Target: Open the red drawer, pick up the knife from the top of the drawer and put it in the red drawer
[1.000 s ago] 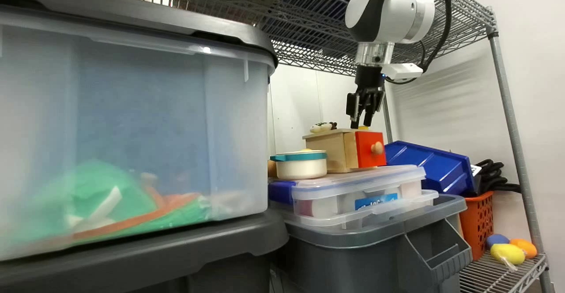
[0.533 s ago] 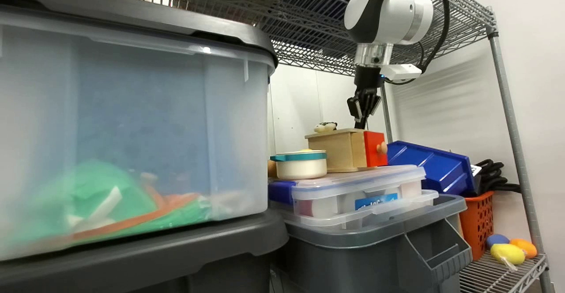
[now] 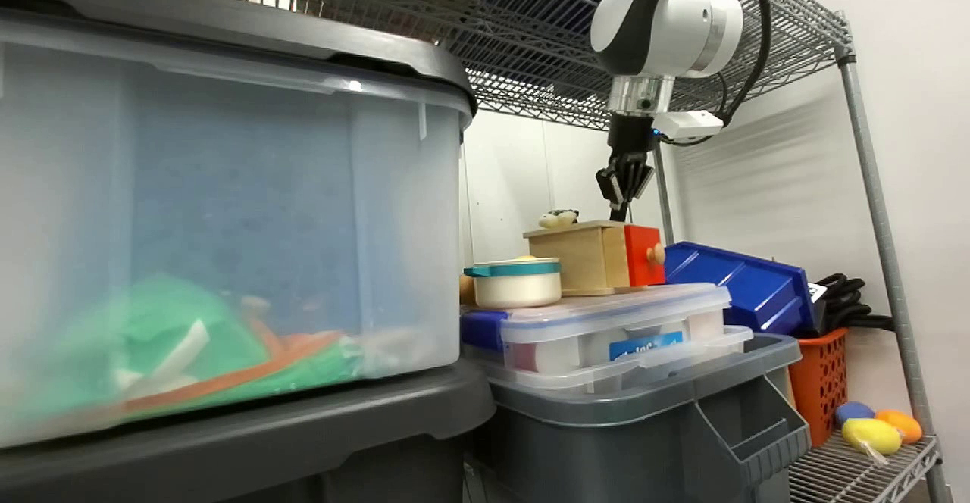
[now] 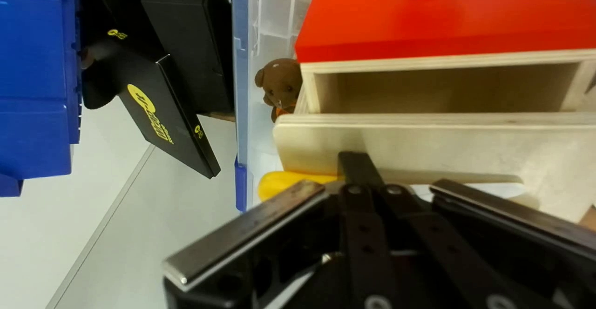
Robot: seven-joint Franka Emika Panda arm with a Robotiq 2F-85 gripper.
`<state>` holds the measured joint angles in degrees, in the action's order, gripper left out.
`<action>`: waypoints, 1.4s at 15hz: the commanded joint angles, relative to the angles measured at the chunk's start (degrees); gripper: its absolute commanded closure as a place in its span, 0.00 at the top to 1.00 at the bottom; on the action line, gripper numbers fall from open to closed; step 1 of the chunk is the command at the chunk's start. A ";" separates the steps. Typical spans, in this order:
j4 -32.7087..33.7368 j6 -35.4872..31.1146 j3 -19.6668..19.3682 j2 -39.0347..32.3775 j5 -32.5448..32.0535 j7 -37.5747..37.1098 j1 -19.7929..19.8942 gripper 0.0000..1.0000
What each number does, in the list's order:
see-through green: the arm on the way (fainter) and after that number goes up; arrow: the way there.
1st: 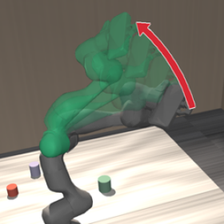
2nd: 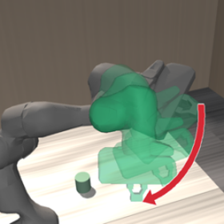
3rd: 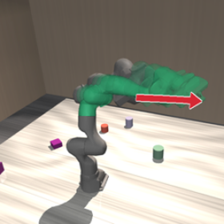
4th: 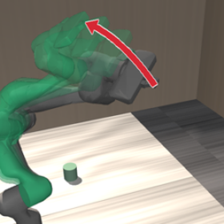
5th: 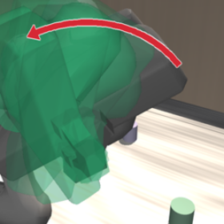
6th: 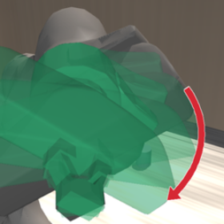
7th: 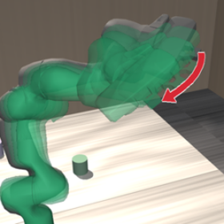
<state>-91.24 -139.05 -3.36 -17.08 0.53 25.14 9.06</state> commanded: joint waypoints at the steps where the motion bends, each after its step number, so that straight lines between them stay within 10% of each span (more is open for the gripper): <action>1: 0.78 1.43 0.53 0.18 -0.55 0.79 0.38 0.00; 18: -6.16 1.01 1.14 5.42 -0.09 2.25 0.08 0.00; 19: -6.81 1.03 1.07 5.95 -0.18 2.26 0.01 0.26; 21: -7.81 1.12 0.91 6.81 -0.38 2.21 -0.10 0.34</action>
<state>-96.19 -138.90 -2.55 -13.13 0.53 26.48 8.94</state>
